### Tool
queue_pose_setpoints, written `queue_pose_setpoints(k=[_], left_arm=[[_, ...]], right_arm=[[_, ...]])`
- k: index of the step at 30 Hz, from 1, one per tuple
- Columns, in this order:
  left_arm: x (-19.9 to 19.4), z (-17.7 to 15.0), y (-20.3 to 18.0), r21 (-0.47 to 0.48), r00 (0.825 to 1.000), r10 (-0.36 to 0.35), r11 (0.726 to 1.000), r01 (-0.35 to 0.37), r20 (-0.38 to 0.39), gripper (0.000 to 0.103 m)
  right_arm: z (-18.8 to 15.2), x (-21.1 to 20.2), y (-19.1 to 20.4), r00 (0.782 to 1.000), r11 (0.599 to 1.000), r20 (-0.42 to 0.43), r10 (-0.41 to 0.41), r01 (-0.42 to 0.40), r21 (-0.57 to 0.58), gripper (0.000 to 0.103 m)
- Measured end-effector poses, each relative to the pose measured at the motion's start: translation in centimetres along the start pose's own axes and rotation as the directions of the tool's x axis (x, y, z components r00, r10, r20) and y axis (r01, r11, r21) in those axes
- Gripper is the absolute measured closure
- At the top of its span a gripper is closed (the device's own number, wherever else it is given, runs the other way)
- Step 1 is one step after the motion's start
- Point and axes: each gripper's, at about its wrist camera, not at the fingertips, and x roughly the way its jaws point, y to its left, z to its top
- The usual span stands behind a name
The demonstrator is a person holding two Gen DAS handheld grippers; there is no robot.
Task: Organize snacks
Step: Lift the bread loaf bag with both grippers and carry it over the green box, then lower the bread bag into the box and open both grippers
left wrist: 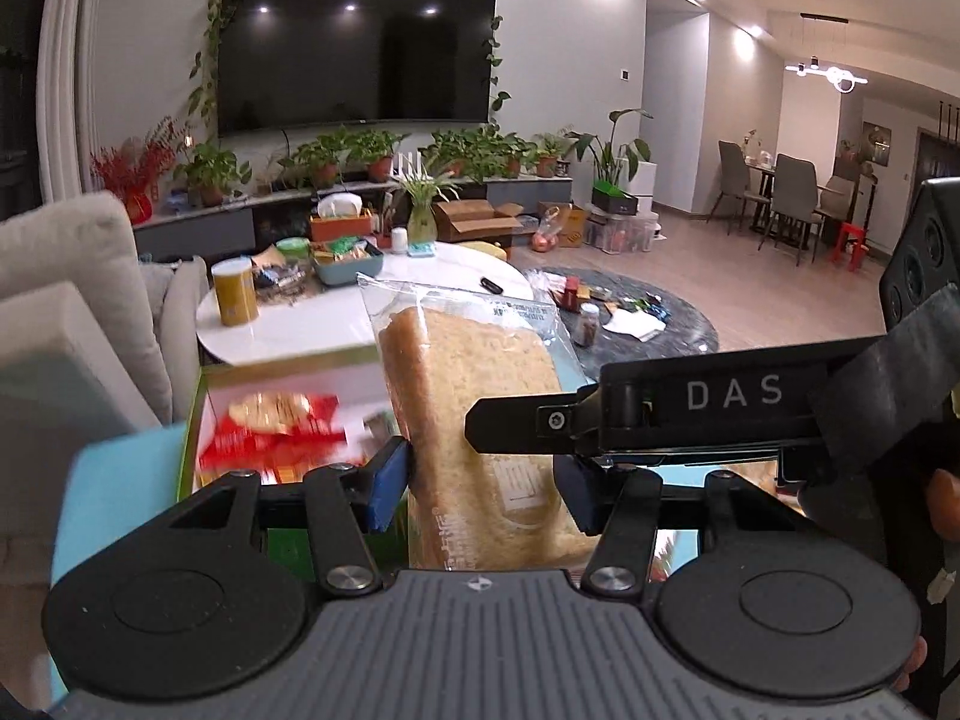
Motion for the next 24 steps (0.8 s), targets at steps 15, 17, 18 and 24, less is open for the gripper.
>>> queue_pose_setpoints(k=[15,17,18,24], left_arm=[[8.8,4.0,1.2,0.018,1.0,0.025,1.0,-0.025,-0.012,0.052],[9.7,4.0,1.4,0.014,0.999,0.025,1.0,-0.024,-0.026,0.052],[10.3,4.1,1.5,0.012,0.999,0.025,1.0,-0.025,-0.034,0.052],[12.8,4.0,1.7,0.01,0.997,0.034,0.999,-0.033,-0.068,0.052]], right_arm=[[4.9,4.2,-4.0,0.999,1.0,0.037,-0.007,0.006,0.028,0.059],[5.1,4.8,-4.6,0.999,0.999,0.031,-0.009,0.008,0.033,0.059],[5.1,5.0,-4.9,1.0,0.999,0.027,-0.009,0.008,0.037,0.059],[5.5,6.8,-6.8,1.0,0.997,0.009,-0.011,0.011,0.073,0.059]])
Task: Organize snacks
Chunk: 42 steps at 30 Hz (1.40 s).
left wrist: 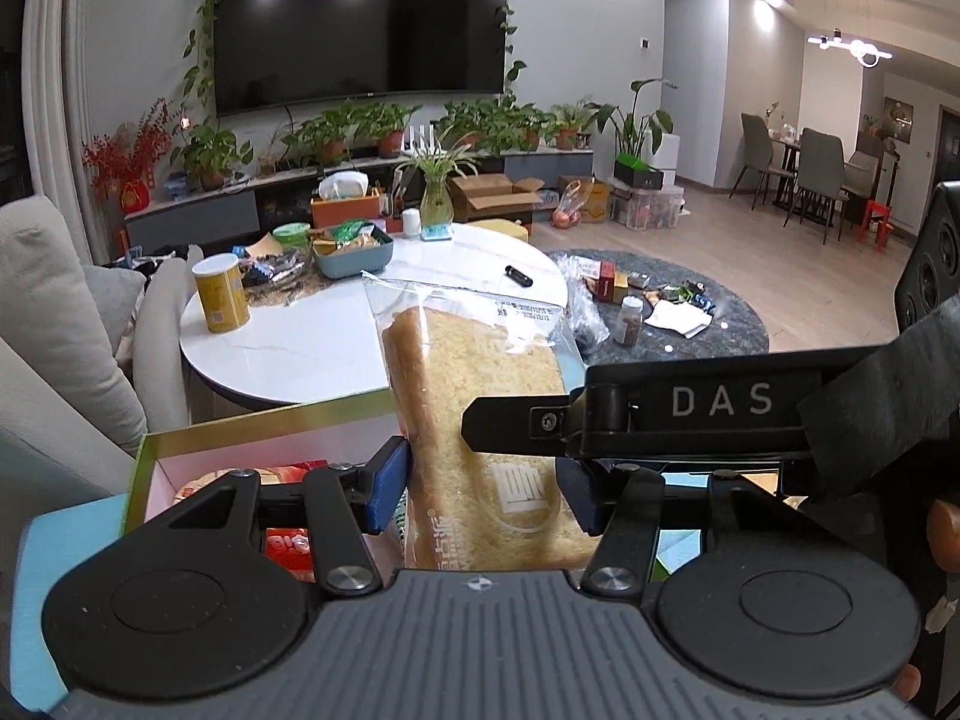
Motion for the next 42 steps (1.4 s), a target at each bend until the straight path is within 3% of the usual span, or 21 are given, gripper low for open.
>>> queue_pose_setpoints(k=[7,11,13,18,31,36,42], left_arm=[[2.6,-0.7,0.3,-0.028,0.998,-0.002,1.0,0.001,-0.059,0.052],[3.5,-1.4,0.6,-0.058,0.995,-0.013,0.998,0.007,-0.096,0.052],[3.3,-1.7,0.6,-0.059,0.996,-0.011,0.998,0.005,-0.093,0.051],[2.5,-1.7,0.4,-0.052,0.996,-0.01,0.999,0.006,-0.083,0.047],[-2.2,-2.3,0.7,-0.08,1.0,-0.001,0.997,-0.001,-0.021,0.042],[-4.8,-3.9,0.6,-0.1,1.0,-0.02,0.995,0.02,0.003,0.038],[-5.9,-7.1,-1.0,-0.075,0.998,-0.054,0.996,0.052,-0.031,0.037]], right_arm=[[0.0,1.5,-1.7,0.999,1.0,-0.03,-0.018,0.019,0.024,0.058],[-0.5,2.2,-2.2,0.997,0.997,-0.03,-0.07,0.071,0.017,0.057],[-0.6,1.8,-2.5,0.997,0.996,-0.01,-0.081,0.081,0.03,0.052],[-0.3,0.5,-2.1,0.996,0.997,0.036,-0.08,0.08,0.021,0.044],[-1.2,-4.0,-0.6,0.994,0.995,0.053,-0.093,0.095,-0.034,0.044],[-2.4,-5.9,-0.3,0.993,0.993,0.059,-0.104,0.108,-0.055,0.044],[-4.2,-6.9,-0.6,0.99,0.987,0.043,-0.137,0.14,-0.079,0.044]])
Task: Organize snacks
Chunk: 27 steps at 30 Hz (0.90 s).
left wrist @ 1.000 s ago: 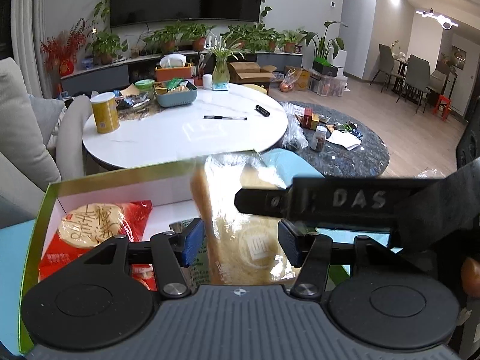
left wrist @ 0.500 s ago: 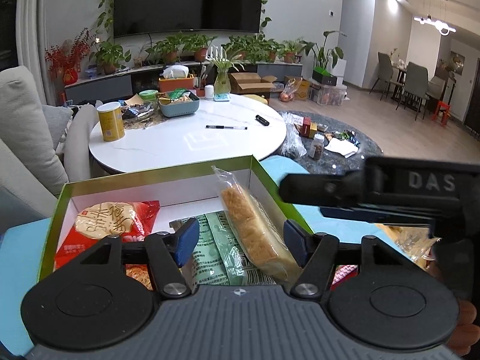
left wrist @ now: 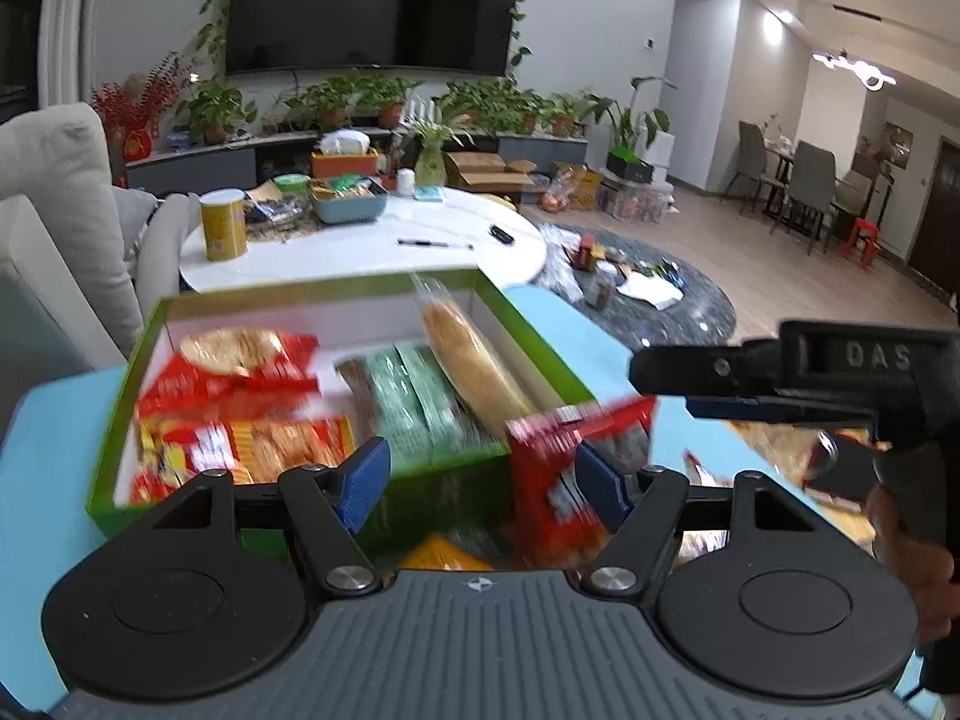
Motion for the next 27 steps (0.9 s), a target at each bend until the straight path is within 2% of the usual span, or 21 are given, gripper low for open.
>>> queue_pose_setpoints(k=[9,15,18,20,22,23,27], left_arm=[[2.9,-2.0,-2.3,0.037,0.997,-0.034,0.999,0.036,-0.076,0.04],[5.1,-1.8,-2.0,0.02,0.994,-0.044,0.999,0.046,-0.101,0.045],[6.1,-1.6,-1.9,-0.009,0.989,-0.087,0.996,0.086,-0.12,0.056],[6.2,-1.5,-2.0,-0.027,0.987,-0.1,0.995,0.098,-0.126,0.058],[5.5,-1.3,-2.4,-0.011,0.991,-0.081,0.997,0.08,-0.107,0.058],[4.8,-1.1,-2.6,-0.004,0.992,-0.081,0.997,0.081,-0.095,0.058],[0.7,-0.2,-2.9,0.011,0.996,-0.089,0.996,0.09,-0.032,0.058]], right_arm=[[-2.2,1.1,-1.0,0.999,0.998,-0.039,-0.03,0.027,-0.051,0.044],[-2.8,2.6,-2.6,0.998,1.0,-0.061,0.027,-0.028,-0.012,0.044],[-3.0,3.7,-3.0,0.994,0.998,-0.084,0.063,-0.062,0.015,0.044],[-3.0,4.0,-2.8,0.993,0.997,-0.095,0.077,-0.075,0.025,0.044],[-3.0,3.5,-2.1,0.996,0.999,-0.079,0.051,-0.05,0.01,0.052],[-2.9,2.9,-1.6,0.997,0.999,-0.058,0.043,-0.044,-0.008,0.059],[-2.3,-0.1,0.2,0.997,0.996,0.002,0.078,-0.078,-0.038,0.065]])
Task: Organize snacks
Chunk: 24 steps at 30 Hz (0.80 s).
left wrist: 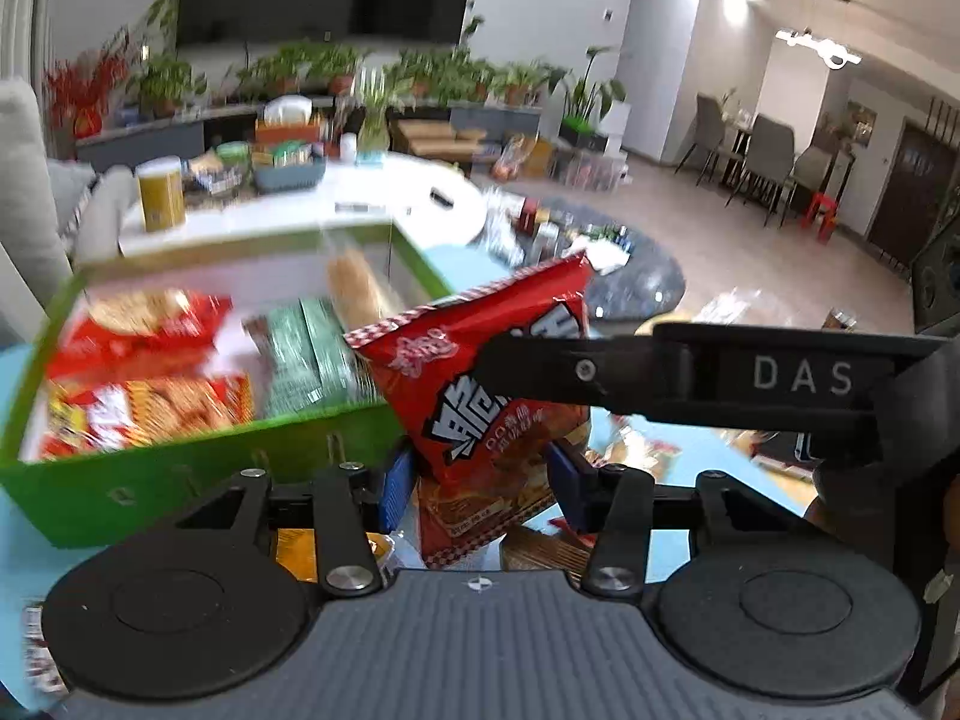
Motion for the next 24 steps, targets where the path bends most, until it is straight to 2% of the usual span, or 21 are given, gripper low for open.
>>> queue_pose_setpoints(k=[2,4,8,12,16,20,24], left_arm=[[-2.4,0.0,-0.3,0.007,1.0,0.0,1.0,0.0,0.027,0.058],[-4.7,-0.4,-0.5,0.014,1.0,0.009,1.0,-0.01,0.022,0.055],[-7.5,-2.4,-0.5,0.0,0.999,0.009,1.0,-0.009,-0.039,0.048],[-7.4,-4.4,0.6,-0.028,0.996,0.043,0.999,-0.046,-0.079,0.043],[-6.1,-6.3,2.5,-0.103,0.987,0.029,0.994,-0.045,-0.156,0.043],[-6.0,-6.8,3.5,-0.12,0.987,0.049,0.99,-0.068,-0.153,0.038],[-6.4,-6.8,4.7,-0.17,0.99,0.071,0.981,-0.091,-0.118,0.037]], right_arm=[[0.1,-1.5,1.2,1.0,1.0,-0.001,0.022,-0.022,0.004,0.065],[-0.2,-2.6,2.2,0.998,0.998,-0.03,0.047,-0.046,0.032,0.065],[-2.0,-2.9,3.6,0.981,0.991,-0.167,0.097,-0.079,0.108,0.065],[-3.7,-1.3,4.3,0.964,0.988,-0.239,0.113,-0.084,0.128,0.065],[-5.2,1.1,4.4,0.946,0.992,-0.319,0.065,-0.026,0.125,0.065],[-5.8,1.6,3.9,0.952,0.995,-0.305,-0.006,0.036,0.093,0.063],[-5.6,0.8,3.3,0.965,0.998,-0.261,0.004,0.014,0.067,0.061]])
